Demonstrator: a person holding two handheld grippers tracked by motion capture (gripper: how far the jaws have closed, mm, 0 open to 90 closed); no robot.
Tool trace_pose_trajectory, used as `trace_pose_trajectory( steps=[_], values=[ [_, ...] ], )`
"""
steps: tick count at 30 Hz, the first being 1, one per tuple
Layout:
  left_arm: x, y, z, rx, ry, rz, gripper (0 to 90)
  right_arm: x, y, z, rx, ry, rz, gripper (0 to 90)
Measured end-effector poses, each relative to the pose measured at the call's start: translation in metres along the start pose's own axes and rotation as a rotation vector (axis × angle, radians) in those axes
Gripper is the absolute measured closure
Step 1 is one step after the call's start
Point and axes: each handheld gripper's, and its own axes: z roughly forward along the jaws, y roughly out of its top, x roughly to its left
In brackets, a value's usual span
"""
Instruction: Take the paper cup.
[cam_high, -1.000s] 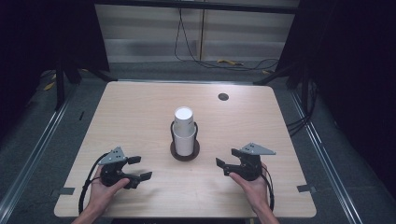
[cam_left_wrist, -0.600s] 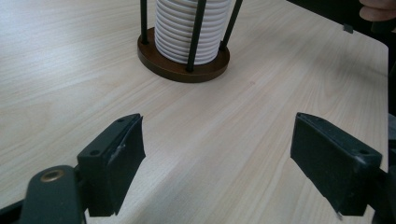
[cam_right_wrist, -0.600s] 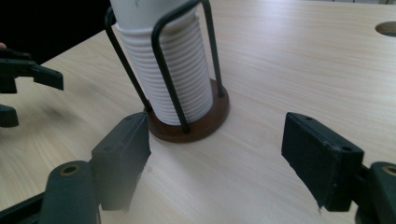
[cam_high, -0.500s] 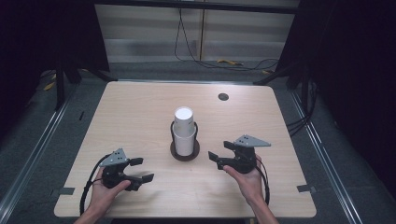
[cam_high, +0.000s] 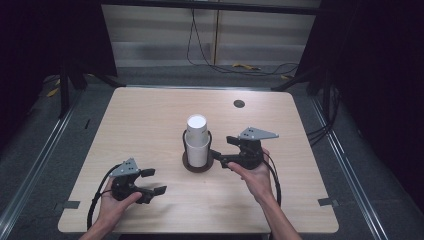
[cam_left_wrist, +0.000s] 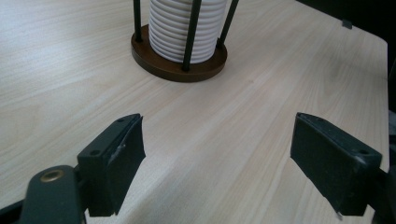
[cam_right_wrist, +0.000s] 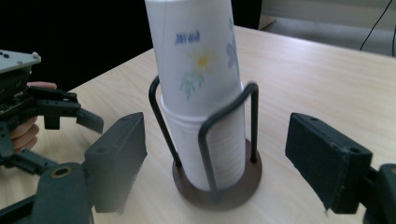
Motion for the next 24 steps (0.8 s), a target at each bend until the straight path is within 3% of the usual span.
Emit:
trace_pose_trajectory(
  steps=[7, 14, 24],
  values=[
    [0.000, -0.001, -0.001, 0.002, 0.003, 0.006, 17.5, 0.001, 0.020, 0.017, 0.003, 0.043, -0.003, 20.2],
    [0.001, -0.002, 0.001, 0.009, 0.009, 0.003, 17.5, 0.000, 0.030, 0.026, -0.015, 0.047, -0.016, 20.1],
    [0.003, -0.003, -0.001, 0.009, 0.013, 0.007, 17.6, 0.006, 0.048, 0.044, 0.002, 0.062, -0.054, 21.6]
  ],
)
